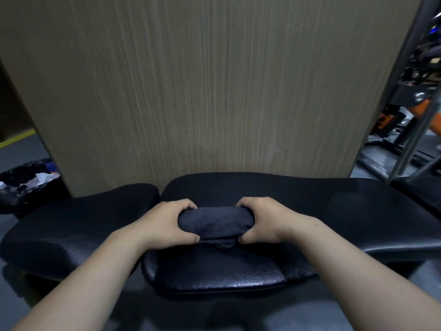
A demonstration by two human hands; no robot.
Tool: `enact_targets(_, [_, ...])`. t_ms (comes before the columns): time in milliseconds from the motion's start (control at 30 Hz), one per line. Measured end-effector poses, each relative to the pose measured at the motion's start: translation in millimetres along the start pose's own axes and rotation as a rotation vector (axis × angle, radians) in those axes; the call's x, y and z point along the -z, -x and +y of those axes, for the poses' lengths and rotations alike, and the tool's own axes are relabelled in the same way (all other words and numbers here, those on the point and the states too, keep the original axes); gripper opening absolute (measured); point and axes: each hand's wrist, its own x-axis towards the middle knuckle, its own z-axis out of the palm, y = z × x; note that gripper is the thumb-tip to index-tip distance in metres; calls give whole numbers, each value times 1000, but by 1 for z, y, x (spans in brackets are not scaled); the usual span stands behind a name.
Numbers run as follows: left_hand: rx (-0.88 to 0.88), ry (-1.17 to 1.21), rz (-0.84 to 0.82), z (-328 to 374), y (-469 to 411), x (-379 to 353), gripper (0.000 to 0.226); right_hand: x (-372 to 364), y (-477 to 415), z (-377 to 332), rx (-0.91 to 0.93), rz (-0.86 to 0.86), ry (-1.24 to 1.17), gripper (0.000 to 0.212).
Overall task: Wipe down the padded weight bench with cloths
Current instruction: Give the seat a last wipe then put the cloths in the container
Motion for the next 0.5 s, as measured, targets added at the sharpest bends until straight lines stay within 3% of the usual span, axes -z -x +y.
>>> enact_targets(233, [-61, -69, -63, 24, 1, -12, 53, 5, 35, 5, -28, 12, 78, 37])
enact_targets(500, [-253, -59, -106, 95, 0, -47, 44, 33, 116, 35, -211, 44, 60, 32])
